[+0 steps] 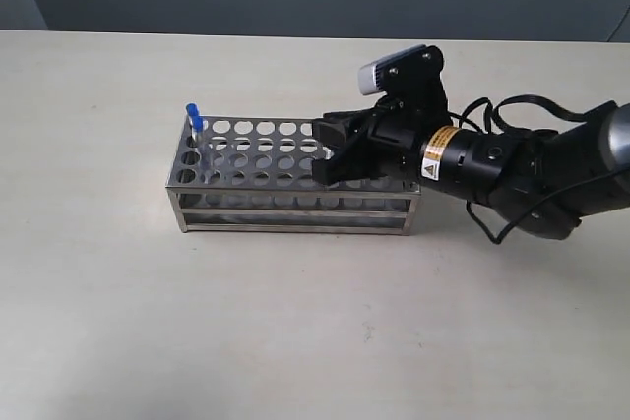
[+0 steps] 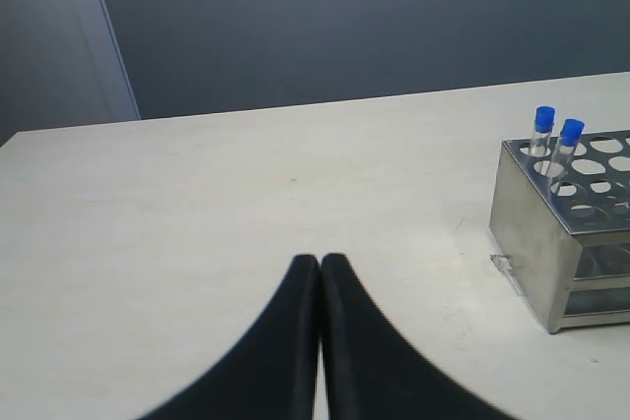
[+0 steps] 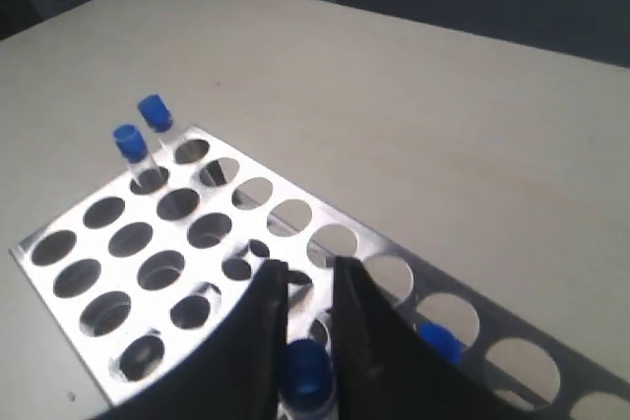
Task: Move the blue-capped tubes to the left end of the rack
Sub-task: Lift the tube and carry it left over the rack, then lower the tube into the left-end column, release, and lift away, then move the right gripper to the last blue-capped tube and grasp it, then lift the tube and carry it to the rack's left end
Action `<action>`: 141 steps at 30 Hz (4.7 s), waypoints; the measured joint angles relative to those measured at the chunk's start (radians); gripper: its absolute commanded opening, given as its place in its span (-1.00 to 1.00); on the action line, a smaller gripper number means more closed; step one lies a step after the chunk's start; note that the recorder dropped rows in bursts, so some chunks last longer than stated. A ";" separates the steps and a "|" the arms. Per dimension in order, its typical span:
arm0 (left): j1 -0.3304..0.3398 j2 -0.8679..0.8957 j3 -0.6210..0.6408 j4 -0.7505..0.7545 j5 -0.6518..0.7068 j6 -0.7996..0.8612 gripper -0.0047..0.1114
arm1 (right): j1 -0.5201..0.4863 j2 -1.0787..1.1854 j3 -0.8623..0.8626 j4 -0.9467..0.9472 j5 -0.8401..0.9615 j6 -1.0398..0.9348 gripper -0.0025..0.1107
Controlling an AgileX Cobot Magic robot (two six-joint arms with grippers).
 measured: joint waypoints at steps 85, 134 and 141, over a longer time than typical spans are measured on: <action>0.000 0.000 0.000 0.000 0.000 0.000 -0.90 | -0.049 -0.158 -0.127 -0.154 0.160 0.091 -0.38; 0.000 0.000 0.000 0.000 0.000 0.000 -0.90 | -0.058 0.142 -0.093 0.056 -0.031 -0.064 -0.96; 0.000 0.000 0.000 0.000 0.000 0.000 -0.90 | -0.062 0.039 -0.095 0.046 -0.006 -0.064 -0.96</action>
